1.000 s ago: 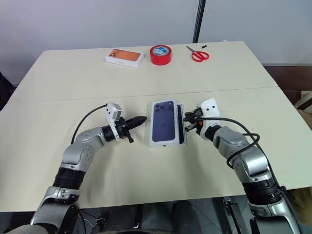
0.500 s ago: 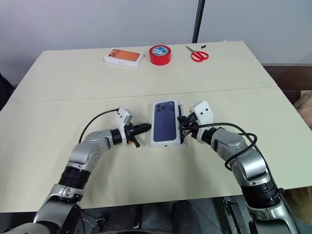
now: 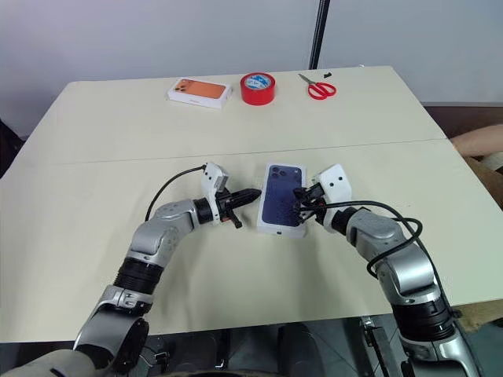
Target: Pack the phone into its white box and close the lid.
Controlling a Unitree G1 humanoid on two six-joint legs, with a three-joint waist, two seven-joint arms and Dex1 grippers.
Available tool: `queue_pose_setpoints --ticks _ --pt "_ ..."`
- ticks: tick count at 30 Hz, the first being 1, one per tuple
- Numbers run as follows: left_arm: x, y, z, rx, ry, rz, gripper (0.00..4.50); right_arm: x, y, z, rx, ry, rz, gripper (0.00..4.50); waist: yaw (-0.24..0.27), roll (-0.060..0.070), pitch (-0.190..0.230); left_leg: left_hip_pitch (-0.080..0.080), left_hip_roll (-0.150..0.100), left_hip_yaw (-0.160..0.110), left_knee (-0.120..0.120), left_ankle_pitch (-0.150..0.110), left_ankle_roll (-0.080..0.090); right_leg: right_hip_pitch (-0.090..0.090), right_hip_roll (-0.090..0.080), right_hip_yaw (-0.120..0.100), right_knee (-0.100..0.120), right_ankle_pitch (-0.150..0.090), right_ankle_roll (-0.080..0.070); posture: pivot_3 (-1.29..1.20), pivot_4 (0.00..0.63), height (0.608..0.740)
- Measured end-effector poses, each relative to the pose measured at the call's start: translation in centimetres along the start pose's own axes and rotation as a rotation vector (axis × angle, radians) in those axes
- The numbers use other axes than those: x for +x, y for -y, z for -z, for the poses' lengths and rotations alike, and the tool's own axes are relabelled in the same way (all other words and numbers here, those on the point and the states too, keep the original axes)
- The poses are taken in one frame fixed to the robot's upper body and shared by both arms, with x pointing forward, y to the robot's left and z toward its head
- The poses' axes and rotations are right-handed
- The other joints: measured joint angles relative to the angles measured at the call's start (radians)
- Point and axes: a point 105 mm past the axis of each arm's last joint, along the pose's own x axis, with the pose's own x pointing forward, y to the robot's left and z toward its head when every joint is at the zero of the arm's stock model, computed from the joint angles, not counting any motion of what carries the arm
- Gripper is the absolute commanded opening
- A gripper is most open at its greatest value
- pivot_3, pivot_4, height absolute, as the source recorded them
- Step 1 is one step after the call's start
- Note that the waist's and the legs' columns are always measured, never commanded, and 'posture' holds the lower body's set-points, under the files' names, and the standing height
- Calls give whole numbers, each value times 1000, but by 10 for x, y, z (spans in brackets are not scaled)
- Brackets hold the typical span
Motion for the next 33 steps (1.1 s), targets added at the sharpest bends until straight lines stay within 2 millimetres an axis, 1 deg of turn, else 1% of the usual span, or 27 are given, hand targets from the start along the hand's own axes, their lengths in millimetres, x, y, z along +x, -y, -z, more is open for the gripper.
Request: queue_pose_setpoints --ticks 4,7,10,11,14,16,18,20,23,25,27,28,33 --pt "-1 2 -4 11 7 12 0 -1 1 4 -10 -15 4 70 0 0 0 0 0 0 0 0 0 0 0 0 0 0 0 0 150 740" --pt "-6 -2 -2 18 -6 0 0 0 -2 7 -21 -29 -7 70 -1 0 0 0 0 0 0 0 0 0 0 0 0 0 0 0 150 740" --pt "-6 -3 -6 -2 13 -8 0 0 -4 9 -31 -38 -19 70 0 0 0 0 0 0 0 0 0 0 0 0 0 0 0 0 150 740" --pt "-4 -4 -11 -16 29 -11 0 0 -4 9 -36 -39 -21 70 2 0 0 0 0 0 0 0 0 0 0 0 0 0 0 0 150 740" --pt "8 0 -37 -6 97 12 0 1 -6 9 -48 -42 -31 70 4 0 0 0 -1 0 1 0 0 1 -1 0 0 0 0 0 150 740" --pt "17 4 -47 4 120 31 0 2 -6 10 -56 -46 -36 70 1 0 0 0 -1 0 1 0 0 1 -1 0 0 0 0 0 150 740" --pt "25 8 -42 9 101 48 0 3 -8 10 -65 -49 -44 70 0 0 0 0 -1 0 0 0 0 0 0 0 0 0 0 0 150 740" --pt "31 7 -25 16 33 51 0 4 -10 12 -70 -58 -55 70 -5 0 0 0 -1 0 0 0 0 0 0 0 0 0 0 0 150 740" --pt "33 3 -8 19 -33 41 0 5 -13 13 -77 -69 -66 70 -6 0 0 0 -1 0 0 0 0 0 1 0 1 0 0 0 150 740" --pt "34 1 -3 45 -66 46 0 5 -14 14 -77 -75 -70 70 -3 0 0 1 -1 0 0 0 0 0 0 0 1 0 0 0 150 740" --pt "36 1 -1 150 -117 55 0 5 -15 16 -93 -85 -71 70 -1 -1 -3 2 -1 0 0 0 0 2 0 0 0 0 0 0 150 740" --pt "37 2 0 173 -125 57 0 5 -16 17 -95 -90 -72 70 -1 -1 -5 4 -1 0 0 0 0 4 0 0 -1 0 0 0 150 740" --pt "34 0 1 163 -111 55 0 5 -16 19 -88 -99 -73 70 -1 -1 -5 6 -1 -1 0 0 0 7 1 -1 -2 0 0 0 150 740"
